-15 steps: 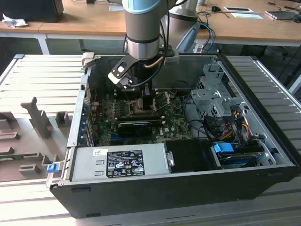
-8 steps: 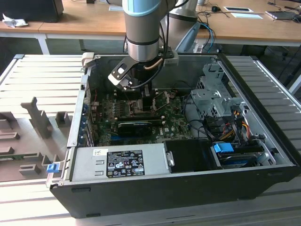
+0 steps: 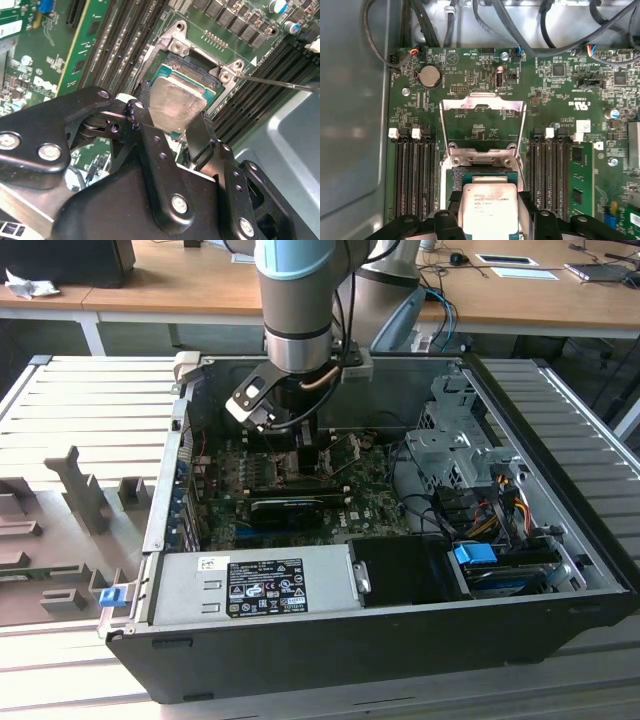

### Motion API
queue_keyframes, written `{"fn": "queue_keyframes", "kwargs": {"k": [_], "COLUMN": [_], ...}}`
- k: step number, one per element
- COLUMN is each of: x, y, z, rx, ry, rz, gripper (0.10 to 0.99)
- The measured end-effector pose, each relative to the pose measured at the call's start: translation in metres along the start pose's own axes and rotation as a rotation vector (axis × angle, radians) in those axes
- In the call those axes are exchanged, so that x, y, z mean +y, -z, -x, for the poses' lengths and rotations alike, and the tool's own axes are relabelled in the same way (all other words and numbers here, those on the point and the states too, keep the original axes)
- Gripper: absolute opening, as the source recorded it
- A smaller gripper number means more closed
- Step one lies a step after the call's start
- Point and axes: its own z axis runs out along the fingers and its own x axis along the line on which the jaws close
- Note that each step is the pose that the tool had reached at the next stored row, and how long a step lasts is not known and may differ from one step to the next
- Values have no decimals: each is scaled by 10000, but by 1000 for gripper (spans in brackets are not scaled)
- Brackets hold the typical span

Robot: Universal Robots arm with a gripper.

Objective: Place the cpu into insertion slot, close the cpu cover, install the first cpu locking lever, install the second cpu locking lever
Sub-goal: 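Place the cpu into insertion slot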

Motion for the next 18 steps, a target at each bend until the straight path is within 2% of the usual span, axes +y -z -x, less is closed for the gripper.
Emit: {"fn": "queue_keyframes", "kwargs": {"k": [15,18], "x": [-11,-12], "y": [-147,-150], "z": [-56,-56], "rx": [-28,-31], "ry": [-347,-348], "rz": [9,8], "gripper": [529,529]}}
